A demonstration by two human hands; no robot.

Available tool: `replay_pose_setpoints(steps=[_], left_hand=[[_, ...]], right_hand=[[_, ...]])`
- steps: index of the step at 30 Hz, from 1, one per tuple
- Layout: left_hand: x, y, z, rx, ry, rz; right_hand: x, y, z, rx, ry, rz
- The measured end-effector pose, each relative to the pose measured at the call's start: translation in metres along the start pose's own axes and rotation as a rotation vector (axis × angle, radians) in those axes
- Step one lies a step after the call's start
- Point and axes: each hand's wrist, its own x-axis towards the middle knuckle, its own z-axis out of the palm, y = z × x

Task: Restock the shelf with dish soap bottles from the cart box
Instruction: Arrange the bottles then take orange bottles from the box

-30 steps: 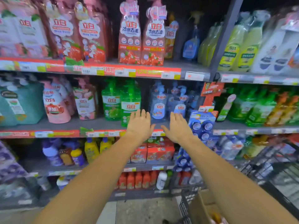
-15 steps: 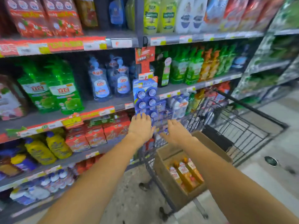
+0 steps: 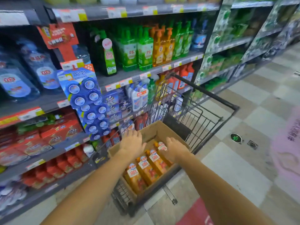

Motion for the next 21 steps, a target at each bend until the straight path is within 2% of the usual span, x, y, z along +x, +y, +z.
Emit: replay_pose_setpoints(steps=[6, 14, 21], left_hand=[[0.010, 0.038, 0.050, 0.009, -0.140, -0.015], [0.035, 0.037, 0.120, -0.118, -0.344, -0.130], [0.069, 0.031, 0.195, -0.217, -0.498, -0.221]], right_hand=[[0.033, 0.028, 0.050, -0.004, -0.227, -0.046], [0.094, 0.023, 0.102, -0.006, -0.431, -0.074], [0.170, 0.023, 0.157, -0.178, -0.620, -0.088]])
